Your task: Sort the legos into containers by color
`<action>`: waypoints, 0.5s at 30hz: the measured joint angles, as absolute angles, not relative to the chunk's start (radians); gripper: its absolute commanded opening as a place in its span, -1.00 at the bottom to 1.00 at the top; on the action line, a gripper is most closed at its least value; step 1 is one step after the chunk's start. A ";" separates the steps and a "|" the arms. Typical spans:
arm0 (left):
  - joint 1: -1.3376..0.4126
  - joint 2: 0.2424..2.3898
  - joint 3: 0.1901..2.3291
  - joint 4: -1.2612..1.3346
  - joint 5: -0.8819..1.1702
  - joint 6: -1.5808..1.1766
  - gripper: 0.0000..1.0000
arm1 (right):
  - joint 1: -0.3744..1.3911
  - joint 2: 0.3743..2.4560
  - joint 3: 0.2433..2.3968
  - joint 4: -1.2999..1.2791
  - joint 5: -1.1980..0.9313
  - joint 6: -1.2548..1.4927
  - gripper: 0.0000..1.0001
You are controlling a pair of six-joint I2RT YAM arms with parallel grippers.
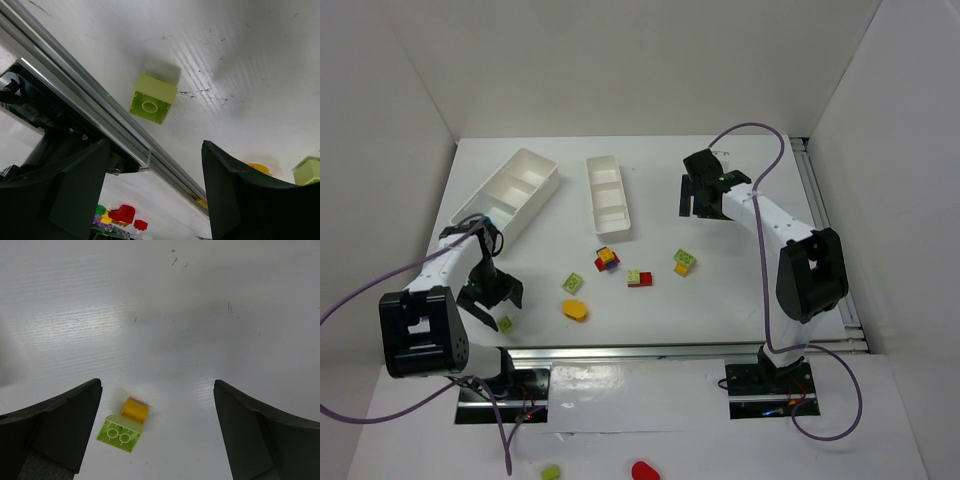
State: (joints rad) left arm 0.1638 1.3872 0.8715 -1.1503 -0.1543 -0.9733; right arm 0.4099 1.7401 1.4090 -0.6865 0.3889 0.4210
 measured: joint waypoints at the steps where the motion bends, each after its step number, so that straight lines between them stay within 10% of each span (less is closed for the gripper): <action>1: 0.164 1.387 0.867 -1.147 -0.155 -0.974 0.68 | 0.410 1.740 1.406 -0.685 0.389 0.421 1.00; 15: 0.163 1.520 0.831 -1.024 -0.110 -0.983 0.28 | 0.410 1.740 1.398 -0.684 0.400 0.421 1.00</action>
State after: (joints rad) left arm 0.1627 1.5196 0.8314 -1.0245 -0.1101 -0.9833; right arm 0.4099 1.7397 1.3983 -0.6842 0.4000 0.4210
